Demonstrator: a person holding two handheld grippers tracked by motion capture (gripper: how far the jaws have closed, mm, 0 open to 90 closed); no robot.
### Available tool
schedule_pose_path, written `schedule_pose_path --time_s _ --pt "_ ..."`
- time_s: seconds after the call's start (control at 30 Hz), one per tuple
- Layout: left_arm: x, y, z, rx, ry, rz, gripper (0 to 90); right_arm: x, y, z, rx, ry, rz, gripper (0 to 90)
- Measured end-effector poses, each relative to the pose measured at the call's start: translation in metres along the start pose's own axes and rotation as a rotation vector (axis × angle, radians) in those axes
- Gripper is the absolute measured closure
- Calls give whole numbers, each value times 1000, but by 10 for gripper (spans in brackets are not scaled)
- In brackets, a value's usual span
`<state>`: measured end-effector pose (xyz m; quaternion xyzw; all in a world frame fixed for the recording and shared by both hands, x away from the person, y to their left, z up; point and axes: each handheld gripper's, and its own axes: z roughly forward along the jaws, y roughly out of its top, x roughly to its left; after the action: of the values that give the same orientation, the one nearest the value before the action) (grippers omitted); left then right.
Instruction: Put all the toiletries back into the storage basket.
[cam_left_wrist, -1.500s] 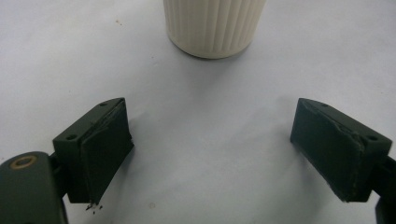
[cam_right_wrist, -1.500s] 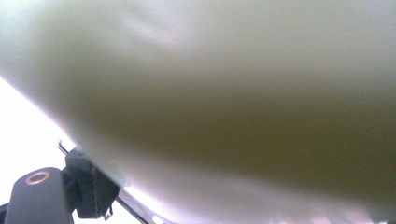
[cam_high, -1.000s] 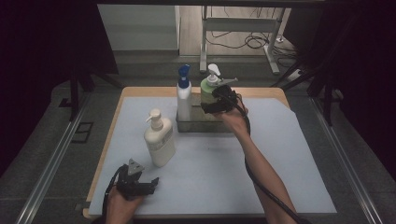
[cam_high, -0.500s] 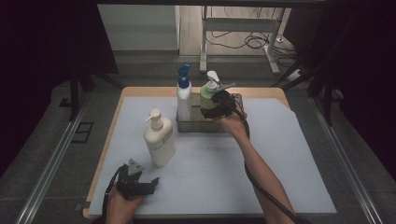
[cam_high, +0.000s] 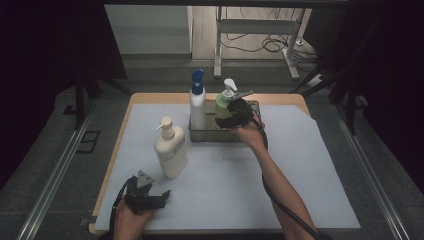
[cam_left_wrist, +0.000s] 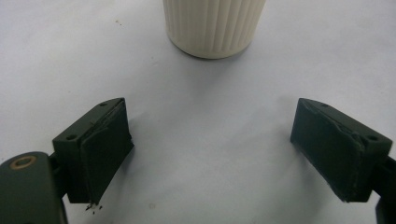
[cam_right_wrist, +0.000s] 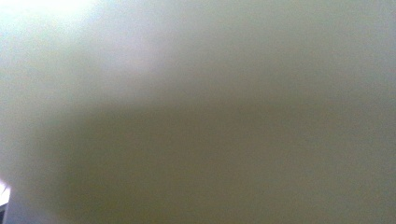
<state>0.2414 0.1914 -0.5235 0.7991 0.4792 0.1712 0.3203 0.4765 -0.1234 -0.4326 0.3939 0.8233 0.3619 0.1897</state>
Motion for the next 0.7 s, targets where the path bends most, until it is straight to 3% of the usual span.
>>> schedule_pose_path --time_s 0.37,0.47,0.7 --pt "0 0 0 0 0 0 116 -2 -3 -1 -41 14 -52 99" --pt "0 0 0 0 1 0 115 -2 -2 -4 -66 16 -50 41" --pt "0 0 0 0 1 0 115 -3 -4 -17 -58 16 -65 40"
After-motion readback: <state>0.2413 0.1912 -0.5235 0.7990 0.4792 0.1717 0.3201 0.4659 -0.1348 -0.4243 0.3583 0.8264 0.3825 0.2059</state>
